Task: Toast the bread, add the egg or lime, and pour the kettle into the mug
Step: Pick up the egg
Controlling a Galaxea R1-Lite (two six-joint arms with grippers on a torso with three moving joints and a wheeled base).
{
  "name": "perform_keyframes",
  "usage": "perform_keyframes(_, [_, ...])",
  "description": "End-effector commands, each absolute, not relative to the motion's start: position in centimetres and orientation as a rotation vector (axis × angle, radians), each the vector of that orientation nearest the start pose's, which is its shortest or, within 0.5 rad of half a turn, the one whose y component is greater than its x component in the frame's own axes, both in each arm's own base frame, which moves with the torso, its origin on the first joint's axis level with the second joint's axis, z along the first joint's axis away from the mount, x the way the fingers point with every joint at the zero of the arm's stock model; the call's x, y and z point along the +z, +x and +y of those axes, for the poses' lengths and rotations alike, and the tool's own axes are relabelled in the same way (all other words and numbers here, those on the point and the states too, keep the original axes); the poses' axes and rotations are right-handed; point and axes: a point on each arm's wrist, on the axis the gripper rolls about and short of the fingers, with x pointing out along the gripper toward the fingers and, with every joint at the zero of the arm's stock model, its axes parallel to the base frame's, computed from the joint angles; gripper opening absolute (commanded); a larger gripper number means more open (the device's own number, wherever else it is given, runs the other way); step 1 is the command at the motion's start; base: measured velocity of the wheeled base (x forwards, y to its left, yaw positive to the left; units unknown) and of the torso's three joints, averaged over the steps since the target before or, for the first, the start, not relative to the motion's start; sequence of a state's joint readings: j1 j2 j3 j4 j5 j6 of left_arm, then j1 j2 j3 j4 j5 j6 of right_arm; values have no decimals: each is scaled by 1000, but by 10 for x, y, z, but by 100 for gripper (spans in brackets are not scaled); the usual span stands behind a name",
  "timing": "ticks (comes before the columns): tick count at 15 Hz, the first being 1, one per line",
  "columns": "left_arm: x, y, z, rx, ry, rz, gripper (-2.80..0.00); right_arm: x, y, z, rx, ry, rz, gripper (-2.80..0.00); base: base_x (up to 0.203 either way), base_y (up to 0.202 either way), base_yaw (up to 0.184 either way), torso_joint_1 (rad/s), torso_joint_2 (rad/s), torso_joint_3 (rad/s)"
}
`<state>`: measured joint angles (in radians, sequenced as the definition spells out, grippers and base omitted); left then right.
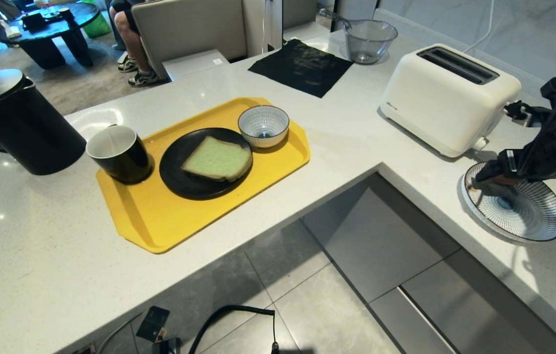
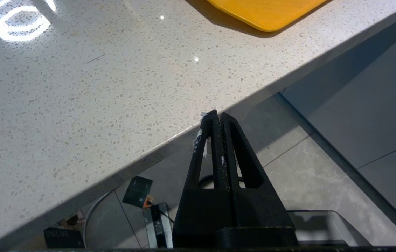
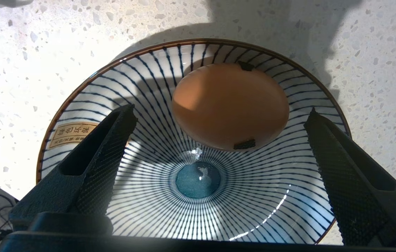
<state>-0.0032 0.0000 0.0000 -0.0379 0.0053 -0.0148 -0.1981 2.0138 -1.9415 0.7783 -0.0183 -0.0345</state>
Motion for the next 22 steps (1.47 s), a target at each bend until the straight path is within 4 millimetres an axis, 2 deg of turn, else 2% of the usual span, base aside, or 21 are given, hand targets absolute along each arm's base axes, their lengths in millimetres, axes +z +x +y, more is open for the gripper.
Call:
perform_keyframes(1, [76,-22,0,3,-15,-25,-280,255,369,-74,-188,46,860,0,0,0,0,0,0,0])
perform_keyframes(15, [76,-22,0,3,-15,-25,-280,251,369,-85,-211,59,872,0,0,0,0,0,0,0])
perform_keyframes(22, [76,-22,0,3,-15,-25,-280,249,365,-101,-250,80,879,0,0,0,0,0,0,0])
